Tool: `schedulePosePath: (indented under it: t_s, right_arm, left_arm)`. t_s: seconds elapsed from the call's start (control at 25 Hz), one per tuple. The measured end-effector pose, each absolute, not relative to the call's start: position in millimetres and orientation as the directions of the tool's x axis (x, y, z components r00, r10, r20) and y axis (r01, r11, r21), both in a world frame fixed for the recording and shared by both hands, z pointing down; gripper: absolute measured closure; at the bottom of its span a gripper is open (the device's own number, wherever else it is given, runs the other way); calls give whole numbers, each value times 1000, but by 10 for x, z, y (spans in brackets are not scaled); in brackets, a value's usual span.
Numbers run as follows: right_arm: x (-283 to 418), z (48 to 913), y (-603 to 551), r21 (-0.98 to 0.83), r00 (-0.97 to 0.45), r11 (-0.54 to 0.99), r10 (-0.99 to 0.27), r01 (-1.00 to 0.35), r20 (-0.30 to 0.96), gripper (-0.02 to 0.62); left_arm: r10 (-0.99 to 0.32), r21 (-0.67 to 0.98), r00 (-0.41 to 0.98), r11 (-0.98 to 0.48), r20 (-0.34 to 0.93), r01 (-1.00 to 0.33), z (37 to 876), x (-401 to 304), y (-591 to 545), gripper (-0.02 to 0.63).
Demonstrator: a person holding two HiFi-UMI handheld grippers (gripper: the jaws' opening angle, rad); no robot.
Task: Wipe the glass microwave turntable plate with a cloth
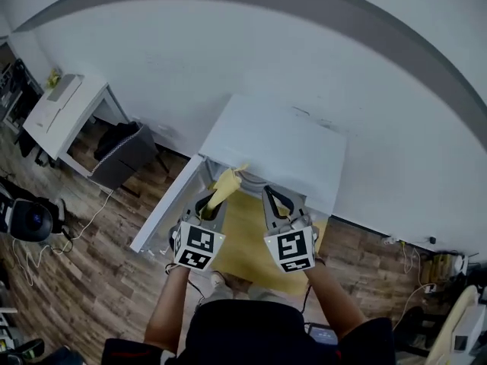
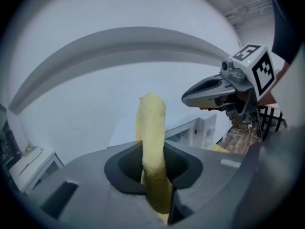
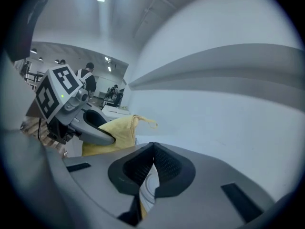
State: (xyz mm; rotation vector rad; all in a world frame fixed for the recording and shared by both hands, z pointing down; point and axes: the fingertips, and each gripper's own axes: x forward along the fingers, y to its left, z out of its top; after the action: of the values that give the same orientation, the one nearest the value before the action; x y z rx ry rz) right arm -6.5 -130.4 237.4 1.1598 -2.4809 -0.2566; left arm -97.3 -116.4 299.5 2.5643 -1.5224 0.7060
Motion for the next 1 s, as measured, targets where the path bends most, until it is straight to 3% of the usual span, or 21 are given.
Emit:
schedulePosePath:
  t_s: [0.48,1.0]
  right_arm:
    - [53,1692,-1143,244,-628,632,-771,-735,107,586]
    - [219,1492,-1156,260,-608,596,-793,-760,39,586]
  left_arm:
    - [-913,-64,356,-374,197,-925,2152,-1238,-957,532]
    - [-958,-22,276,-279,84,-960,1777,-1403,-757,532]
